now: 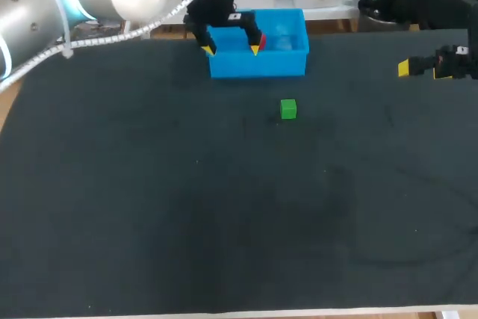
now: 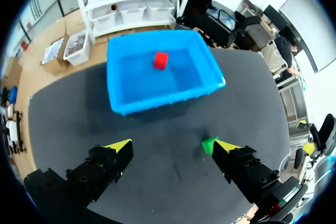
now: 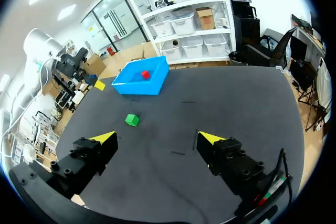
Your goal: Use the left arm to pick the red cube and place it into the blue plastic box first, then use the right arm to grasp the green cube and put it into the same blue plastic box after the first action is fully finished.
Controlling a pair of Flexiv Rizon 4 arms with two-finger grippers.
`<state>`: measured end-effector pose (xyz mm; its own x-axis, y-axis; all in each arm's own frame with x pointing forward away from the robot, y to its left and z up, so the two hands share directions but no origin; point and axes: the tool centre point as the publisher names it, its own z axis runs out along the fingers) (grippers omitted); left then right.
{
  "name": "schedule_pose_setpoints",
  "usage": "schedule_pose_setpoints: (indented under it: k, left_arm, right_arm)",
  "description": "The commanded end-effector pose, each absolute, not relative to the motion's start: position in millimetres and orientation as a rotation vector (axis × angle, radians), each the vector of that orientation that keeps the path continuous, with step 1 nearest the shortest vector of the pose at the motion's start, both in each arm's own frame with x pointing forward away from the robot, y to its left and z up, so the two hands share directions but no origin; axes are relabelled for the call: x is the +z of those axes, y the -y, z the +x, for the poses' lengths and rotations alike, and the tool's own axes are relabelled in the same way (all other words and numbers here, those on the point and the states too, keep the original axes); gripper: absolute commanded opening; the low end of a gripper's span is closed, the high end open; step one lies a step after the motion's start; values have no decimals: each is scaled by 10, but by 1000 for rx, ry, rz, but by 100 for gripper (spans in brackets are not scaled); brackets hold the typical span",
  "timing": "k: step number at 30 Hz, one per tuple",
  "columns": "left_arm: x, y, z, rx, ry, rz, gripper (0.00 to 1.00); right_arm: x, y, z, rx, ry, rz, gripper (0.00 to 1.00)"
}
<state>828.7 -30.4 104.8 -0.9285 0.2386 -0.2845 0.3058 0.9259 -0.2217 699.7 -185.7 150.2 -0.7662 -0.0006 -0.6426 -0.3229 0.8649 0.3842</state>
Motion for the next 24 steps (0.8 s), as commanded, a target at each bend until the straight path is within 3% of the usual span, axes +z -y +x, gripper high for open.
schedule_pose_setpoints:
  k: [1,24]
  left_arm:
    - [1019,243,8127,-400,-2736,378,100]
    - [1013,148,8208,-562,-2507,506,100]
  right_arm:
    - [1503,1857,6997,638,-2374,-233,100]
    - [1503,1857,6997,638,-2374,-233,100]
